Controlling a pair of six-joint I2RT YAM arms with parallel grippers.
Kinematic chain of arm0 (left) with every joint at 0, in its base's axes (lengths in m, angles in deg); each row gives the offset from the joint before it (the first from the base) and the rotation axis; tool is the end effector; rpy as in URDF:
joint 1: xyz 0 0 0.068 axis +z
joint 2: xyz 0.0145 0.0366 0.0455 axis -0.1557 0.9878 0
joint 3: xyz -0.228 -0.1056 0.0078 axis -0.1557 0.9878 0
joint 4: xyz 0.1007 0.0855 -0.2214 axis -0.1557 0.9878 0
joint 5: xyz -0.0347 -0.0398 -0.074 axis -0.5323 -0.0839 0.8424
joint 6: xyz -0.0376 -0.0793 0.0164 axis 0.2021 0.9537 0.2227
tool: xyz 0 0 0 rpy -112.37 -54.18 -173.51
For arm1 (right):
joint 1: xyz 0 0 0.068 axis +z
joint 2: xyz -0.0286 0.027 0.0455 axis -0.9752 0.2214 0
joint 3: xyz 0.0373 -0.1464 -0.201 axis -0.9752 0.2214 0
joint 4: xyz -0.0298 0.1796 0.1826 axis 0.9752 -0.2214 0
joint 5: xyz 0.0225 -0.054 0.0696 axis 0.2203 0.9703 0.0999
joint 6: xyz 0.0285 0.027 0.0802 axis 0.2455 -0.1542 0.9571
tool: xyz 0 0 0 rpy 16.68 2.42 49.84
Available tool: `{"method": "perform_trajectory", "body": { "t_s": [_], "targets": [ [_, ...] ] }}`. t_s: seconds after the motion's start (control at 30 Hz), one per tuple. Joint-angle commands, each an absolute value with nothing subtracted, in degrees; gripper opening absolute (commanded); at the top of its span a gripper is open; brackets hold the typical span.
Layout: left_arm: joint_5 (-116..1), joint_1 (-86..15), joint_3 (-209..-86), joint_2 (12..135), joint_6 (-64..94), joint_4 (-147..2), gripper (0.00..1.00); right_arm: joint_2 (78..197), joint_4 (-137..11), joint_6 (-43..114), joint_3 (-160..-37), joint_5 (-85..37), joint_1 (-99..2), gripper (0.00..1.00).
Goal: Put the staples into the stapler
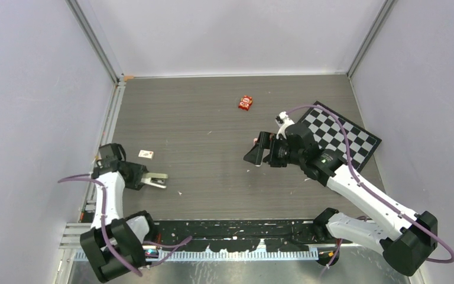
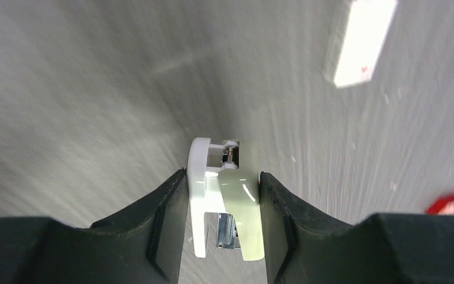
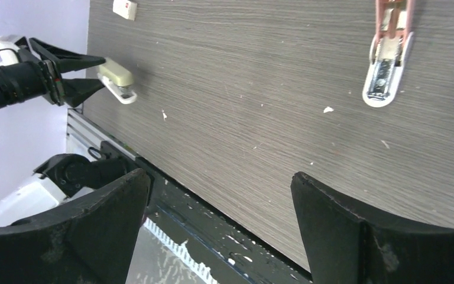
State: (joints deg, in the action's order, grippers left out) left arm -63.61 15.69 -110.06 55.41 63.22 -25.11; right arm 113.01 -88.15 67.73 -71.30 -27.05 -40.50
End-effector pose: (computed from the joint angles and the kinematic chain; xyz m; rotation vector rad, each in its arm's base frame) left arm 0.1771 0.0781 0.1388 -1.8544 2.0604 -0.2108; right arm 0.1999 0.1682 0.2547 -0.0697 2.3191 0.9345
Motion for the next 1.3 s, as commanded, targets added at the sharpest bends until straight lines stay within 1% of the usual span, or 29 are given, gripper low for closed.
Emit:
{"method": "perform_trajectory", "body": {
  "t_s": [0.0, 0.17, 0.33, 0.47, 0.63, 0.83, 1.0, 1.07, 1.1, 1.2, 1.27],
  "targets": [
    [-54.2, 7.0, -108.2, 51.8, 61.3, -34.5, 0.20, 115.0, -79.7, 72.4, -70.1, -31.0, -39.5, 0.93],
    [-50.5, -4.3, -106.6, 50.6, 63.5, -41.6, 0.20, 119.1, -75.8, 74.3, -70.9, -30.9, -36.2, 0.85],
    [-47.2, -16.4, -106.6, 51.0, 64.5, -49.3, 0.20, 124.4, -73.2, 74.4, -74.1, -28.5, -28.8, 0.77],
    [-44.9, -23.7, -107.2, 51.4, 64.7, -56.1, 0.21, 129.3, -73.0, 73.9, -76.8, -26.5, -24.6, 0.75],
    [-45.0, -30.5, -109.1, 53.4, 64.8, -58.5, 0.20, 133.5, -72.1, 73.6, -79.3, -25.3, -21.3, 0.72],
    [-42.8, -33.6, -109.6, 55.0, 64.8, -61.3, 0.19, 135.9, -73.6, 74.4, -79.9, -21.7, -19.8, 0.60],
    [-41.4, -33.8, -109.8, 54.5, 64.7, -61.9, 0.19, 136.5, -75.5, 74.1, -79.6, -20.0, -19.2, 0.59],
    [-40.8, -34.0, -109.8, 54.7, 65.1, -62.6, 0.20, 136.9, -75.7, 74.1, -79.6, -20.5, -19.1, 0.57],
    [-40.6, -34.1, -109.8, 54.8, 65.3, -63.0, 0.20, 137.0, -75.8, 74.1, -79.6, -20.8, -19.0, 0.54],
    [-40.3, -34.4, -110.1, 55.2, 65.0, -63.5, 0.20, 136.6, -75.9, 74.3, -79.1, -20.5, -18.8, 0.39],
    [-40.3, -34.4, -110.6, 55.4, 64.6, -63.4, 0.21, 136.0, -76.0, 74.4, -78.8, -20.1, -18.8, 0.32]
  ]
}}
